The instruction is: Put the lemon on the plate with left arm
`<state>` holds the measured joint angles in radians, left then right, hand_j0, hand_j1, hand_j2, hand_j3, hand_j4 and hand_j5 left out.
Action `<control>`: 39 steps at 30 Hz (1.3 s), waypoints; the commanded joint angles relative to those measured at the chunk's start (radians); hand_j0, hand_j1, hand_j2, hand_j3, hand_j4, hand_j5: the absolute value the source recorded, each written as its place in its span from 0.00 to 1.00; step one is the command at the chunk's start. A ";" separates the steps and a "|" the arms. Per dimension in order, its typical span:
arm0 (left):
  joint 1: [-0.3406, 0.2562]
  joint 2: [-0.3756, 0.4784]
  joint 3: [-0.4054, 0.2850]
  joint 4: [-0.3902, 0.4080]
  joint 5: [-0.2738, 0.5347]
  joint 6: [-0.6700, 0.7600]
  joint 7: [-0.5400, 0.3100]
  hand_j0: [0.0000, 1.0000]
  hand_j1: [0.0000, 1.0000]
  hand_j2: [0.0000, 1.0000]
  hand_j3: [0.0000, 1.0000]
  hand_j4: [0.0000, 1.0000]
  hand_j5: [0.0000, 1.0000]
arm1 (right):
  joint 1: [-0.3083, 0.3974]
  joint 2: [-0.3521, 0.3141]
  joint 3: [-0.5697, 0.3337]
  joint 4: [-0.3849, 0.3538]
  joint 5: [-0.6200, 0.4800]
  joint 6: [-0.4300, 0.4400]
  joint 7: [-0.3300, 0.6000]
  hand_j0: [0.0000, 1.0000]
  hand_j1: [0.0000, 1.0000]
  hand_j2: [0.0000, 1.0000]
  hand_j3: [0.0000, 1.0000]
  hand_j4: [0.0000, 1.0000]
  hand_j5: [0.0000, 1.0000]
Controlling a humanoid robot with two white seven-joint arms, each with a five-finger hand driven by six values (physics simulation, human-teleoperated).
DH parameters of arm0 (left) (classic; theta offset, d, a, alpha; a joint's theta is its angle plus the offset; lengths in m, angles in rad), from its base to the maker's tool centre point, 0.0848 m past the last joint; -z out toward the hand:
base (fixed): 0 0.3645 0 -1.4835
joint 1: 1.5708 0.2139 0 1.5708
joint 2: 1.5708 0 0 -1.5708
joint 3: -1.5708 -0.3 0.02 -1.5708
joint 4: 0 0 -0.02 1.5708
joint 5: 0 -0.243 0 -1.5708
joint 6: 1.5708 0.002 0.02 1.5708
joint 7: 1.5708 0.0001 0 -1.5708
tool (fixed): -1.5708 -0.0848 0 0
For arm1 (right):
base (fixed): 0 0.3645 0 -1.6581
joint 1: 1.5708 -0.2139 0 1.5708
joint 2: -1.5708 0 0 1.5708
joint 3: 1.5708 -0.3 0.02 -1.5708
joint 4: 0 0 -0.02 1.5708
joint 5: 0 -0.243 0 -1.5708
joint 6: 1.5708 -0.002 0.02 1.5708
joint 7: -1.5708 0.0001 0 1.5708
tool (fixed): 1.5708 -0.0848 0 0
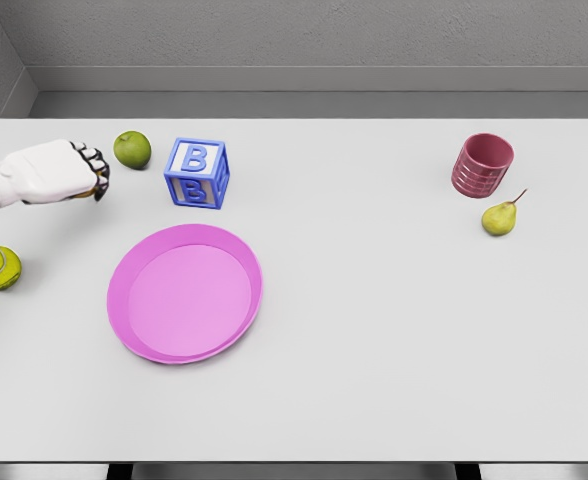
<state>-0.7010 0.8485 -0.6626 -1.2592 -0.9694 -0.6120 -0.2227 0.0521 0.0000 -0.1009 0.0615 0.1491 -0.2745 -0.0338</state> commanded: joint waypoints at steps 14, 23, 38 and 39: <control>0.023 0.029 0.031 -0.105 0.018 0.001 0.002 0.45 0.45 0.45 0.45 0.45 0.45 | 0.000 0.000 0.000 0.000 0.000 0.000 0.000 1.00 1.00 1.00 1.00 1.00 1.00; 0.043 0.044 0.044 -0.154 0.032 0.001 0.002 0.45 0.45 0.45 0.45 0.45 0.45 | -0.002 0.000 0.000 0.000 0.000 0.000 0.000 1.00 1.00 1.00 1.00 1.00 1.00; 0.104 0.060 0.098 -0.269 0.034 0.001 0.002 0.45 0.45 0.45 0.45 0.45 0.45 | 0.000 0.000 0.000 0.000 0.000 0.000 0.000 1.00 1.00 1.00 1.00 1.00 1.00; 0.104 0.060 0.098 -0.272 0.034 0.001 0.002 0.45 0.45 0.45 0.45 0.45 0.45 | 0.000 0.000 0.000 0.000 0.000 0.000 0.000 1.00 1.00 1.00 1.00 1.00 1.00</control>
<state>-0.5921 0.9064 -0.5663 -1.5207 -0.9384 -0.6123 -0.2226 0.0522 0.0000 -0.1010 0.0615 0.1491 -0.2745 -0.0338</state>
